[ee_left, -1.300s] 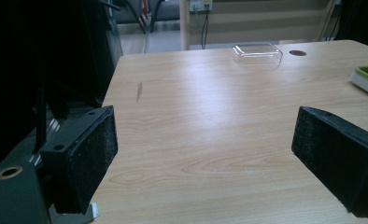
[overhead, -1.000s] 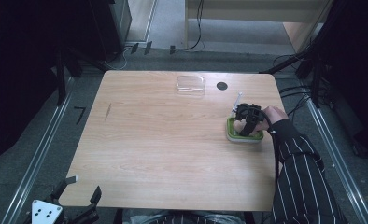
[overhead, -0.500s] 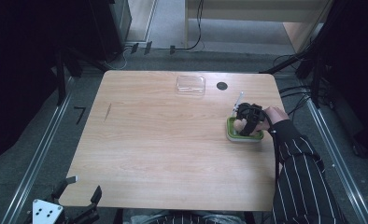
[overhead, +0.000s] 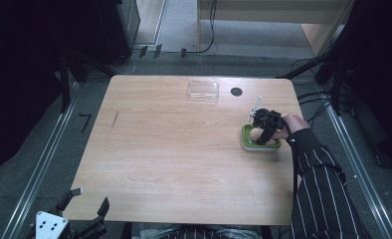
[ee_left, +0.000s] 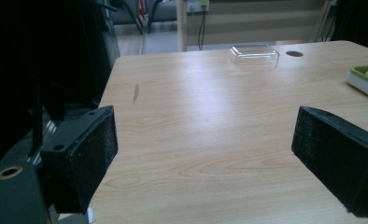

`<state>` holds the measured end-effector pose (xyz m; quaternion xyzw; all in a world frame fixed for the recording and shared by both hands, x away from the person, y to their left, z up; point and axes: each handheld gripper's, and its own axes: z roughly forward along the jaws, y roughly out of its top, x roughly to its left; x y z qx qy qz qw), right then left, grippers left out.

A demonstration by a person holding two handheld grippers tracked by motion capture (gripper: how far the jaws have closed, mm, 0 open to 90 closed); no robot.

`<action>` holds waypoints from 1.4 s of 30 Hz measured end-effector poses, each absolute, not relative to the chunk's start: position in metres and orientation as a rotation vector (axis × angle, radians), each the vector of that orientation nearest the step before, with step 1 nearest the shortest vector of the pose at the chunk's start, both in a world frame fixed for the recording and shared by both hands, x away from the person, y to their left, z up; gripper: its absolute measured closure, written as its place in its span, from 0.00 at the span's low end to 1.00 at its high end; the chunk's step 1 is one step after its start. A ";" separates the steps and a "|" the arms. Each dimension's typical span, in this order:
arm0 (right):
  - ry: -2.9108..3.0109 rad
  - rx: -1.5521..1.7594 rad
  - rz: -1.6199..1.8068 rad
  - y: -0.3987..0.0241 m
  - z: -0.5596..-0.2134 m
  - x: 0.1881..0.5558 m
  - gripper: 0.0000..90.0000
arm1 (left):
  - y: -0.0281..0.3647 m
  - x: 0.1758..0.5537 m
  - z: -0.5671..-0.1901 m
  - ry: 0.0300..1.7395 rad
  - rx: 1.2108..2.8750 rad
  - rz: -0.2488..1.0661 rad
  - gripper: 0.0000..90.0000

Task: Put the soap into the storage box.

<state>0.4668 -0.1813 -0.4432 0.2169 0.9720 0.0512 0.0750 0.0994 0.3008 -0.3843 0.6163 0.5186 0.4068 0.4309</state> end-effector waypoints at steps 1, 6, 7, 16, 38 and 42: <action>2.911 0.677 0.162 -0.182 -0.442 0.467 0.29 | 0.300 0.101 -0.384 1.294 1.533 1.015 0.08; 2.900 0.756 0.175 -0.185 -0.439 0.465 0.20 | 0.299 0.104 -0.384 1.286 1.541 1.008 0.08; 2.897 0.777 0.177 -0.185 -0.438 0.464 0.18 | 0.298 0.104 -0.384 1.286 1.543 1.005 0.08; 2.885 0.862 0.195 -0.183 -0.429 0.455 0.10 | 0.294 0.109 -0.383 1.266 1.559 1.003 0.08; 2.786 1.088 0.161 -0.194 -0.416 0.405 0.04 | 0.296 0.111 -0.384 1.263 1.549 0.986 0.08; 2.776 1.104 0.170 -0.197 -0.416 0.398 0.04 | 0.295 0.111 -0.384 1.255 1.559 0.987 0.08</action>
